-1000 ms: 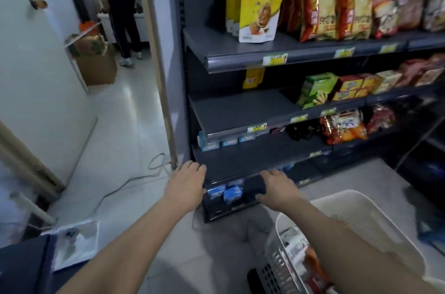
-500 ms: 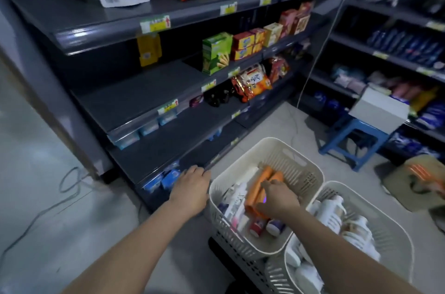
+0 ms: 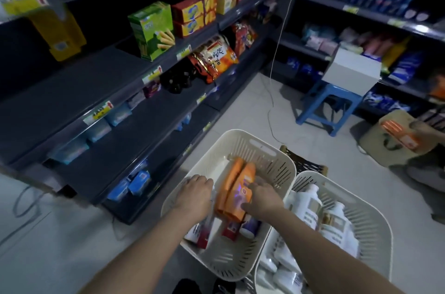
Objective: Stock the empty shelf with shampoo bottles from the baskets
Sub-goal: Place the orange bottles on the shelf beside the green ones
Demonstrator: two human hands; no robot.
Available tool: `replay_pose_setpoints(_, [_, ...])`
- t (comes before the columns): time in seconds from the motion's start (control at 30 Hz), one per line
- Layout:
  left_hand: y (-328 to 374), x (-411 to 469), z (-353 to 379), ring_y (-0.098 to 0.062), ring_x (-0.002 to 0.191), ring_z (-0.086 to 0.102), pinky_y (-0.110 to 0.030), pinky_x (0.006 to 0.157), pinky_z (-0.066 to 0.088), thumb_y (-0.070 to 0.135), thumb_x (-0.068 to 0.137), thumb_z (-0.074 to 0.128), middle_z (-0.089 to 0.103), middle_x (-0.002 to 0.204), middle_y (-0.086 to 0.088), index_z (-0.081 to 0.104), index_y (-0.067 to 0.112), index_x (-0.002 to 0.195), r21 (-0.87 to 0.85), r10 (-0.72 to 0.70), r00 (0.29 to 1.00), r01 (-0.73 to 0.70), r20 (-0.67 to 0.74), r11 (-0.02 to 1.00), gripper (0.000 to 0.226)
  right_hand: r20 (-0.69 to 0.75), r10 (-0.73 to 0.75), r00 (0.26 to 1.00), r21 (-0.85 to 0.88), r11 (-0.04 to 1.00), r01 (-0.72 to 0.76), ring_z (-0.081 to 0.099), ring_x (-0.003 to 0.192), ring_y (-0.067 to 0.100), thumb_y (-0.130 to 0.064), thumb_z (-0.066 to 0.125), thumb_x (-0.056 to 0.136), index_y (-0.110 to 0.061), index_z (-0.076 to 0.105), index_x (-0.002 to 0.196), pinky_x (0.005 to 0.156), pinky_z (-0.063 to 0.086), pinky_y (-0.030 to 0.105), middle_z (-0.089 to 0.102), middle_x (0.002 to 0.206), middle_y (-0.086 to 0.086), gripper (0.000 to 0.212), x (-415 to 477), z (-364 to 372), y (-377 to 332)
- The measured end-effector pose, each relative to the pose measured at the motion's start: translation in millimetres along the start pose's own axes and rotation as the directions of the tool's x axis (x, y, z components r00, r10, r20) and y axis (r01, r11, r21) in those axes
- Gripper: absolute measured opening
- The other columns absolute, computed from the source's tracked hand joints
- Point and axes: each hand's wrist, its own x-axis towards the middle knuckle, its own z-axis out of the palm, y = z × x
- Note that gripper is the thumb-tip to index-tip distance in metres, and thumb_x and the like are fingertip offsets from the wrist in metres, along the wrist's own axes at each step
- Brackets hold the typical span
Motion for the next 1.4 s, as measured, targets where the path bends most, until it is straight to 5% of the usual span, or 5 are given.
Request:
replay_pose_setpoints(0.67, [3.0, 157.1, 68.3, -0.032, 0.119, 0.051, -0.035, 0.090, 0.041, 0.022, 0.098, 0.042, 0.054, 0.126, -0.013, 0.047, 0.015, 0.129, -0.330, -0.033, 0.916, 0.177, 0.399, 0.927, 0.033, 0.154, 0.318, 0.936, 0.443, 0.824, -0.353, 0.061, 0.112, 0.033, -0.038, 0.056, 0.087, -0.014, 0.055, 0.122, 0.091, 0.050, 0.035, 0.067, 0.118, 0.015, 0.042, 125.1, 40.9, 22.1])
replay_pose_setpoints(0.8, [0.8, 194.4, 117.0, -0.033, 0.106, 0.060, -0.036, 0.087, 0.050, 0.041, 0.093, 0.043, 0.063, 0.115, -0.015, 0.063, 0.015, 0.110, -0.511, -0.182, 0.823, 0.491, 0.539, 0.706, 0.037, 0.151, 0.364, 0.919, 0.405, 0.825, -0.394, 0.050, 0.124, 0.036, -0.042, 0.056, 0.089, -0.012, 0.049, 0.130, 0.100, 0.043, 0.039, 0.060, 0.130, 0.016, 0.051, 154.6, 61.9, 26.5])
replay_pose_setpoints(1.0, [22.0, 200.2, 92.3, -0.029, 0.102, 0.062, -0.047, 0.097, 0.049, 0.050, 0.100, 0.036, 0.063, 0.092, -0.009, 0.043, 0.035, 0.115, -0.667, -0.181, 0.648, 0.742, 0.740, -0.072, 0.023, 0.254, 0.411, 0.876, 0.506, 0.715, -0.482, 0.051, 0.126, 0.032, -0.049, 0.069, 0.077, -0.018, 0.043, 0.136, 0.105, 0.043, 0.041, 0.060, 0.129, 0.011, 0.072, 173.0, 52.9, 29.9])
replay_pose_setpoints(1.2, [14.1, 204.7, 100.3, -0.025, 0.074, 0.067, -0.042, 0.083, 0.055, 0.051, 0.100, 0.033, 0.070, 0.071, -0.011, 0.065, 0.021, 0.096, -0.619, -0.091, 0.613, 0.773, 0.785, -0.139, 0.043, 0.364, 0.282, 0.888, 0.702, 0.543, -0.461, 0.067, 0.096, 0.019, -0.015, 0.086, 0.069, -0.024, 0.061, 0.080, 0.089, 0.056, 0.036, 0.070, 0.097, 0.001, 0.029, 177.3, 42.2, 43.9])
replay_pose_setpoints(1.4, [-4.1, 196.8, 102.9, -0.032, 0.100, 0.070, -0.053, 0.097, 0.049, 0.056, 0.095, 0.038, 0.072, 0.108, -0.016, 0.064, 0.016, 0.121, -0.584, 0.029, 0.589, 0.805, 0.808, -0.106, 0.054, 0.322, 0.189, 0.928, 0.848, 0.378, -0.371, 0.065, 0.104, 0.019, -0.012, 0.093, 0.058, -0.015, 0.051, 0.121, 0.094, 0.055, 0.042, 0.067, 0.109, 0.002, 0.076, 160.9, 40.9, 44.5])
